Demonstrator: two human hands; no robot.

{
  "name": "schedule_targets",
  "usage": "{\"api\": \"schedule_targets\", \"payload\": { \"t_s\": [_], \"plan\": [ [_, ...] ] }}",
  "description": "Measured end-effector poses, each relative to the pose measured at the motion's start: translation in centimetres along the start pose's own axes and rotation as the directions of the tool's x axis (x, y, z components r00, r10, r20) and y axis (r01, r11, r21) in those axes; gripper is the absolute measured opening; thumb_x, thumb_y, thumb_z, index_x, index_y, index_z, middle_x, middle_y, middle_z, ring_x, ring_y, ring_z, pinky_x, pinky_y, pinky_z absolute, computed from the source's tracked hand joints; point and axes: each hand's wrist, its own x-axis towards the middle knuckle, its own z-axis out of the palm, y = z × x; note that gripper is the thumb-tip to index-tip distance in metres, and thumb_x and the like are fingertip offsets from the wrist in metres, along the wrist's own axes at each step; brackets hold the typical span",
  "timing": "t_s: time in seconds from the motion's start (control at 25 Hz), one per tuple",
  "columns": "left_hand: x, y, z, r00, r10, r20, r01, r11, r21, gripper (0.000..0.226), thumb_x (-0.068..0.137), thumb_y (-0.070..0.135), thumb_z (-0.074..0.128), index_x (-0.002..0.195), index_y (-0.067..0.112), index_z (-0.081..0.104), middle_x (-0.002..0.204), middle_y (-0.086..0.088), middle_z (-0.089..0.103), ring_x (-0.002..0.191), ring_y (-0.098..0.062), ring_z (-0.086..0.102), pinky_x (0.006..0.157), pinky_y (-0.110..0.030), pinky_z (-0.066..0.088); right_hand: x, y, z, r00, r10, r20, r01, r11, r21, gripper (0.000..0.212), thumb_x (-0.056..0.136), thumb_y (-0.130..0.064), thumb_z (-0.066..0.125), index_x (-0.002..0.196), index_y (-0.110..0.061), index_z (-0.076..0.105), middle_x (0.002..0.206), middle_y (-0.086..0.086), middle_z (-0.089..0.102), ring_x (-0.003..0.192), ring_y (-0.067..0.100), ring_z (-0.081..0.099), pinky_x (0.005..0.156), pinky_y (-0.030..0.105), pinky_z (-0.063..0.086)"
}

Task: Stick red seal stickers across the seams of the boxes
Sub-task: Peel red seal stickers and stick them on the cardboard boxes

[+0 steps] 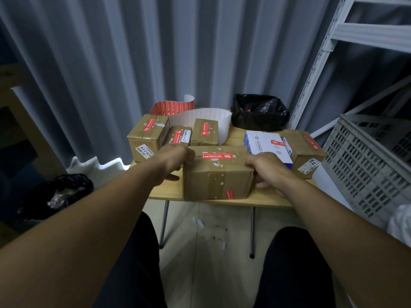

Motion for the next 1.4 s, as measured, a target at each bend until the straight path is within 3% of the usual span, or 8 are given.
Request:
{"api": "schedule_targets", "payload": {
  "t_s": [0.16, 0.36, 0.52, 0.72, 1.0, 1.24, 1.32, 1.4],
  "plan": [
    [-1.1, -0.5, -0.1, 0.978, 0.063, 0.201, -0.087, 0.989, 0.116, 0.043, 0.083, 0.009, 0.07, 0.123, 0.021, 0.061, 0.124, -0.004, 0.064, 0.117, -0.028, 0.057, 0.096, -0.048, 0.053, -1.3, -0.3, -0.3, 0.993, -0.018, 0.114, 0.027, 0.996, -0.086, 0.023, 0.086, -0.022, 0.071, 0.107, -0.015, 0.063, 0.104, 0.001, 0.068, 0.101, 0.018, 0.064, 0.082, 0.036, 0.058],
    [-2.1, 1.0, -1.3, 0.978, 0.191, 0.079, -0.198, 0.976, 0.09, 0.02, 0.089, 0.016, 0.072, 0.108, 0.021, 0.066, 0.111, 0.0, 0.069, 0.109, -0.025, 0.063, 0.097, -0.047, 0.053, -1.9, -1.2, -1.4, 0.988, -0.118, 0.103, 0.128, 0.987, -0.096, 0.019, 0.087, -0.031, 0.075, 0.097, -0.019, 0.064, 0.1, 0.0, 0.073, 0.095, 0.018, 0.068, 0.079, 0.036, 0.058],
    [-2.4, 1.7, -1.3, 0.991, 0.125, 0.039, -0.128, 0.989, 0.069, 0.028, 0.089, 0.027, 0.072, 0.113, 0.018, 0.06, 0.111, -0.004, 0.069, 0.104, -0.024, 0.065, 0.1, -0.046, 0.051, -1.6, -1.3, -1.7, 0.992, -0.12, 0.046, 0.124, 0.988, -0.093, 0.034, 0.092, -0.048, 0.066, 0.101, -0.016, 0.066, 0.101, 0.005, 0.073, 0.088, 0.022, 0.068, 0.071, 0.034, 0.056],
    [-2.0, 1.2, -0.1, 0.997, 0.066, 0.029, -0.067, 0.996, 0.062, 0.041, 0.092, 0.038, 0.069, 0.124, 0.015, 0.055, 0.112, -0.005, 0.068, 0.102, -0.025, 0.065, 0.101, -0.049, 0.05, -0.2, -0.3, -1.1, 0.998, -0.064, 0.005, 0.064, 0.993, -0.099, 0.047, 0.092, -0.058, 0.06, 0.108, -0.014, 0.066, 0.1, 0.005, 0.074, 0.093, 0.026, 0.07, 0.086, 0.046, 0.059],
    [0.1, 0.3, 0.7, 1.0, -0.01, 0.029, 0.009, 0.999, 0.039, 0.041, 0.095, 0.038, 0.067, 0.125, 0.015, 0.054, 0.11, -0.005, 0.065, 0.095, -0.022, 0.063, 0.081, -0.041, 0.053, 1.4, 0.0, 0.2, 1.0, -0.013, 0.026, 0.015, 0.994, -0.105, 0.035, 0.101, -0.045, 0.053, 0.114, -0.012, 0.058, 0.107, 0.007, 0.067, 0.097, 0.024, 0.065, 0.085, 0.042, 0.058],
    [0.9, 0.2, 1.7, 0.996, -0.077, 0.039, 0.072, 0.991, 0.111, 0.047, 0.09, 0.043, 0.07, 0.124, 0.015, 0.055, 0.122, -0.008, 0.063, 0.112, -0.028, 0.06, 0.095, -0.045, 0.051, 2.5, 0.2, 0.6, 0.999, 0.021, 0.049, -0.013, 0.987, -0.162, 0.03, 0.103, -0.04, 0.052, 0.113, -0.012, 0.059, 0.11, 0.008, 0.065, 0.101, 0.025, 0.064, 0.091, 0.045, 0.058],
    [0.9, 0.4, 1.9, 0.996, -0.086, 0.038, 0.08, 0.988, 0.135, 0.046, 0.089, 0.043, 0.07, 0.122, 0.015, 0.055, 0.122, -0.009, 0.063, 0.113, -0.029, 0.06, 0.099, -0.047, 0.05, 2.5, 0.2, 0.6, 0.999, -0.054, 0.003, 0.053, 0.97, -0.237, 0.028, 0.101, -0.039, 0.056, 0.112, -0.012, 0.059, 0.11, 0.007, 0.064, 0.101, 0.023, 0.063, 0.087, 0.04, 0.057],
    [1.0, 0.6, 2.0, 0.995, -0.091, 0.037, 0.085, 0.986, 0.144, 0.043, 0.089, 0.042, 0.071, 0.118, 0.015, 0.055, 0.122, -0.009, 0.063, 0.113, -0.03, 0.06, 0.101, -0.047, 0.05, 2.6, -0.4, 0.3, 0.956, -0.287, -0.061, 0.255, 0.915, -0.314, 0.016, 0.097, -0.029, 0.063, 0.108, -0.018, 0.062, 0.108, 0.004, 0.062, 0.099, 0.021, 0.061, 0.082, 0.036, 0.052]
  ]
}}
